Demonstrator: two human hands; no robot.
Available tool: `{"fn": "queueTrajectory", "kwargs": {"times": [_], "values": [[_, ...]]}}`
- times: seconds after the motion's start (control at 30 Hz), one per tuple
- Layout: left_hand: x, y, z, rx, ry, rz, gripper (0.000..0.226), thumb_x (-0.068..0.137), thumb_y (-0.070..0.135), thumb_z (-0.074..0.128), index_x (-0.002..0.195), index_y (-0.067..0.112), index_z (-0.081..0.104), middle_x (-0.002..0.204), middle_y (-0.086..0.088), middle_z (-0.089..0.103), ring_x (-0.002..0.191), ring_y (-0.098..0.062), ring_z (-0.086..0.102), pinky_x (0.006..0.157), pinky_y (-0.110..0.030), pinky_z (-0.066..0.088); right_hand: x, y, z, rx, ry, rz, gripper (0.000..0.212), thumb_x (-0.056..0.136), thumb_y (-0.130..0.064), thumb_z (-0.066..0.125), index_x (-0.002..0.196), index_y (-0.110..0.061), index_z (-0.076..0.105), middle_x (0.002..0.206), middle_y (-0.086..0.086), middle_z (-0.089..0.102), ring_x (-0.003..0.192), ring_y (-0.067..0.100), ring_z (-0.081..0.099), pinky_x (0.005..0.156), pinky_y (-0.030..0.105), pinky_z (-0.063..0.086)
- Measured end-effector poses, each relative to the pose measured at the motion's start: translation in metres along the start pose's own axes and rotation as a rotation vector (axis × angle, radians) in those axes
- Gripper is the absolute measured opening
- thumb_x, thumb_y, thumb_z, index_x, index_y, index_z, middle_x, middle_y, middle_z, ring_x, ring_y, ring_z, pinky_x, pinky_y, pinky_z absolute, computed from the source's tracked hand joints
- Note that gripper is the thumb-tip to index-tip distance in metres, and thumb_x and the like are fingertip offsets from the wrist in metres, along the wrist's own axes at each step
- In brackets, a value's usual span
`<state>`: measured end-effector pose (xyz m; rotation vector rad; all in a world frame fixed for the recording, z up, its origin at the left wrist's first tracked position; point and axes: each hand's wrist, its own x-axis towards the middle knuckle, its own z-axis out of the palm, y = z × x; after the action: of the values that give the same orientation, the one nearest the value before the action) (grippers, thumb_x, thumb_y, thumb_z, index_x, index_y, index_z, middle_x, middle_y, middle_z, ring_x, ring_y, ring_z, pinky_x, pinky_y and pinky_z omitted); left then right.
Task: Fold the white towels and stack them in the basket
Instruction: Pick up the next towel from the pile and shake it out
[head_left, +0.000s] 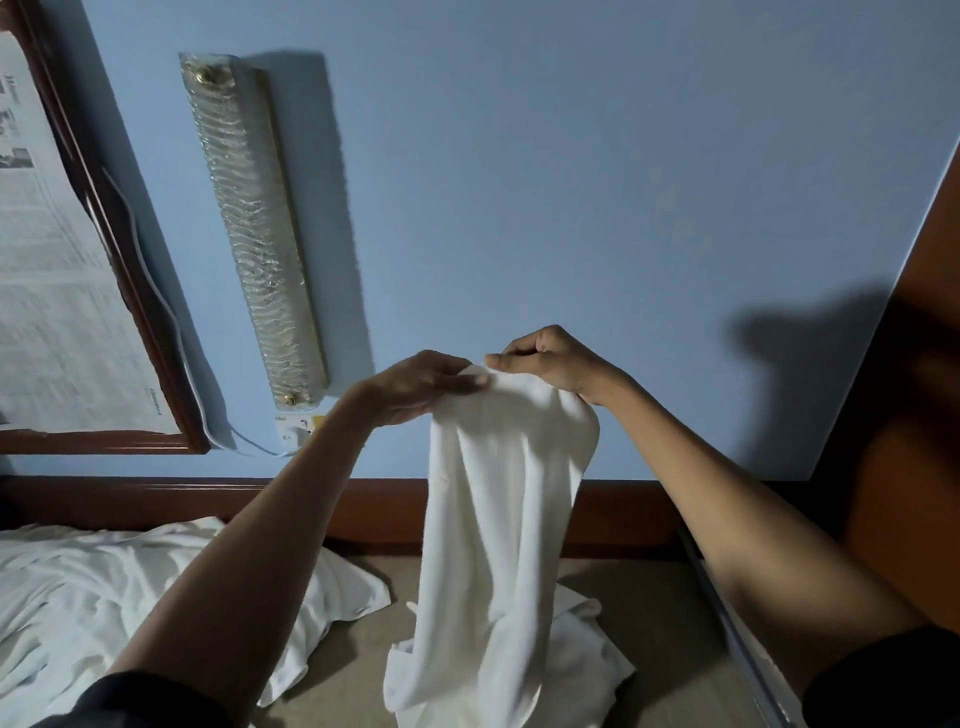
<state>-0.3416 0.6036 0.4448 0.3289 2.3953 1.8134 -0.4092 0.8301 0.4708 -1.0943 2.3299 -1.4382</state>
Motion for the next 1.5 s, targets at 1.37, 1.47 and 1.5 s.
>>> {"fn": "queueTrajectory", "kwargs": {"times": [1.37, 1.47, 1.5], "values": [[0.031, 0.032, -0.009, 0.092, 0.496, 0.109, 0.042, 0.096, 0.042, 0.068, 0.083, 0.003, 0.066, 0.074, 0.0, 0.057, 0.066, -0.014, 0.055, 0.064, -0.03, 0.046, 0.001, 0.012, 0.01, 0.108, 0.08, 0.095, 0.06, 0.091, -0.062, 0.063, 0.104, -0.005, 0.074, 0.106, 0.016, 0.073, 0.09, 0.023, 0.071, 0.083, 0.037, 0.052], [0.025, 0.016, -0.022, 0.036, 0.619, 0.114, 0.051, 0.095, 0.04, 0.068, 0.078, -0.005, 0.049, 0.072, -0.006, 0.037, 0.064, -0.018, 0.037, 0.058, -0.03, 0.032, -0.006, 0.017, 0.008, 0.094, 0.09, 0.15, 0.062, 0.09, -0.063, 0.063, 0.102, -0.004, 0.074, 0.105, 0.011, 0.075, 0.094, 0.023, 0.072, 0.086, 0.034, 0.052], [0.021, 0.012, -0.027, 0.024, 0.664, 0.121, 0.049, 0.095, 0.038, 0.068, 0.074, 0.0, 0.047, 0.069, -0.005, 0.032, 0.061, -0.018, 0.033, 0.056, -0.029, 0.026, -0.01, 0.019, 0.007, 0.098, 0.099, 0.164, 0.062, 0.09, -0.064, 0.064, 0.1, -0.003, 0.073, 0.102, 0.009, 0.076, 0.092, 0.021, 0.072, 0.085, 0.032, 0.05]]}}
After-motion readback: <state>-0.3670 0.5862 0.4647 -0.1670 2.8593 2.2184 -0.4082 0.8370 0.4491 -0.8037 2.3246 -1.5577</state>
